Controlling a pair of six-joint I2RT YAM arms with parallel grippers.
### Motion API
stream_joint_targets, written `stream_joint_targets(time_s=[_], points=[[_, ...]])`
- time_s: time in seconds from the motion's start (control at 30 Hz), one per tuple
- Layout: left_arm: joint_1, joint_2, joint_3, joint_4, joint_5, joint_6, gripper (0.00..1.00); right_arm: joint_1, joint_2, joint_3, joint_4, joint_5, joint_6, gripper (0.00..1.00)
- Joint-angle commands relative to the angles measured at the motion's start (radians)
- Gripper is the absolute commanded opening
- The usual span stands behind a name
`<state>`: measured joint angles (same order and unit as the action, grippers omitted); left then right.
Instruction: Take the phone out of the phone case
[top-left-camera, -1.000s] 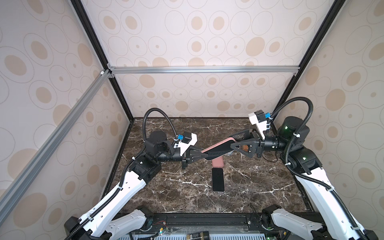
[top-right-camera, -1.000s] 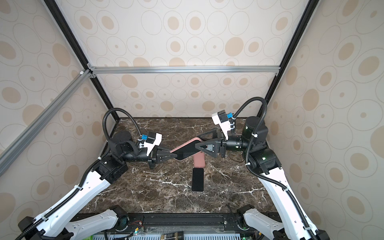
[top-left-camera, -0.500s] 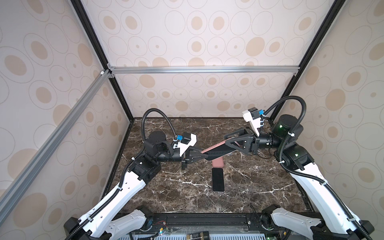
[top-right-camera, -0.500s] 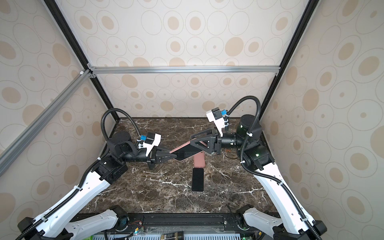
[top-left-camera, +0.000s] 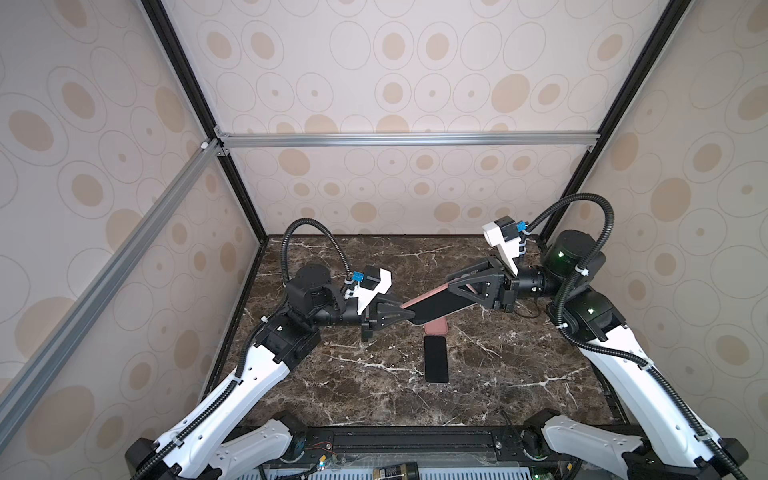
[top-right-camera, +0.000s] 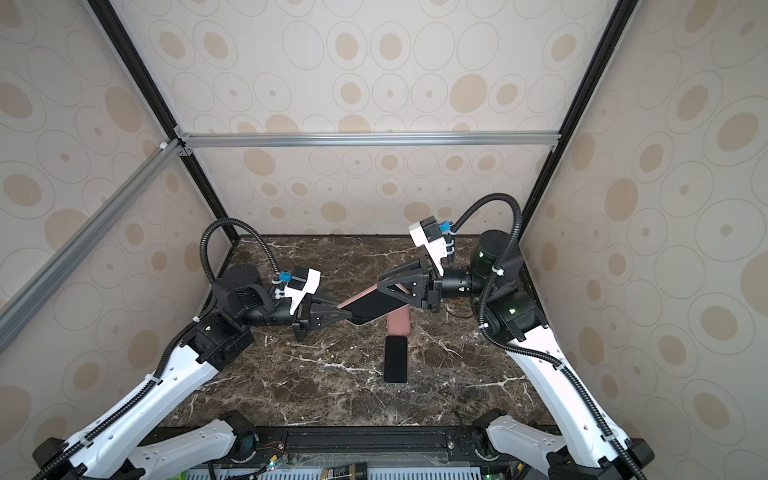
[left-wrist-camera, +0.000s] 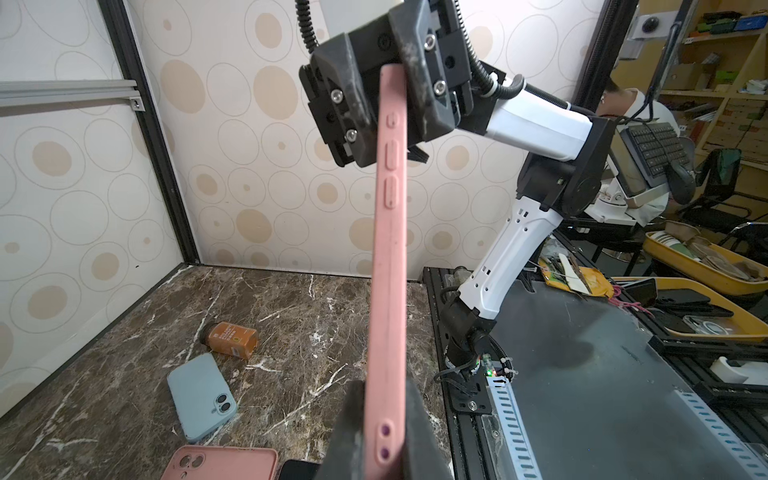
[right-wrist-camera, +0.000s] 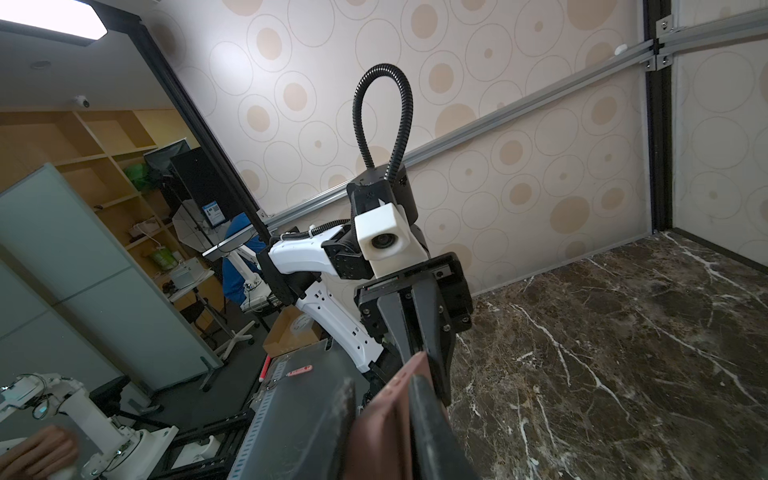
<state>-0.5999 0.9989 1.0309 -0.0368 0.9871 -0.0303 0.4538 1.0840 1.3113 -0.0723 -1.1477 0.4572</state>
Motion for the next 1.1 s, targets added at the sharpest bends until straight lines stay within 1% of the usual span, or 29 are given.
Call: stream_joint_targets(time_s=[0.0,0.17,0.3,0.43,0.53,0.67,0.7,0.77,1.0,1.07], points=[[0.005,-0.034,0.054,0.065,-0.098,0.091,0.00,0.009,0.013,-0.033,0.005,0.075,0.108,0.22],[0.004,-0.039,0.083,0.051,-0.224,0.134,0.00,0.011,0.013,-0.047,-0.008,0.107,0.156,0.19],[0.004,-0.040,0.105,0.041,-0.301,0.167,0.00,0.010,0.018,-0.053,-0.018,0.129,0.196,0.19],[0.005,-0.037,0.134,0.012,-0.378,0.209,0.00,0.011,0.037,-0.058,-0.021,0.125,0.236,0.19],[0.005,-0.037,0.148,0.007,-0.403,0.225,0.00,0.012,0.045,-0.062,-0.015,0.121,0.252,0.19],[0.005,-0.035,0.150,0.009,-0.425,0.233,0.00,0.011,0.051,-0.076,0.042,0.111,0.306,0.19],[0.005,-0.035,0.149,0.006,-0.426,0.233,0.00,0.011,0.054,-0.078,0.066,0.106,0.320,0.21],[0.005,-0.035,0.142,0.011,-0.413,0.230,0.00,0.011,0.056,-0.078,0.120,0.100,0.346,0.32],[0.004,-0.048,0.084,0.051,-0.363,0.186,0.00,0.010,0.046,-0.030,0.260,0.118,0.339,0.80],[0.005,-0.055,0.069,0.062,-0.353,0.174,0.00,0.010,0.032,-0.031,0.285,0.136,0.313,0.86]])
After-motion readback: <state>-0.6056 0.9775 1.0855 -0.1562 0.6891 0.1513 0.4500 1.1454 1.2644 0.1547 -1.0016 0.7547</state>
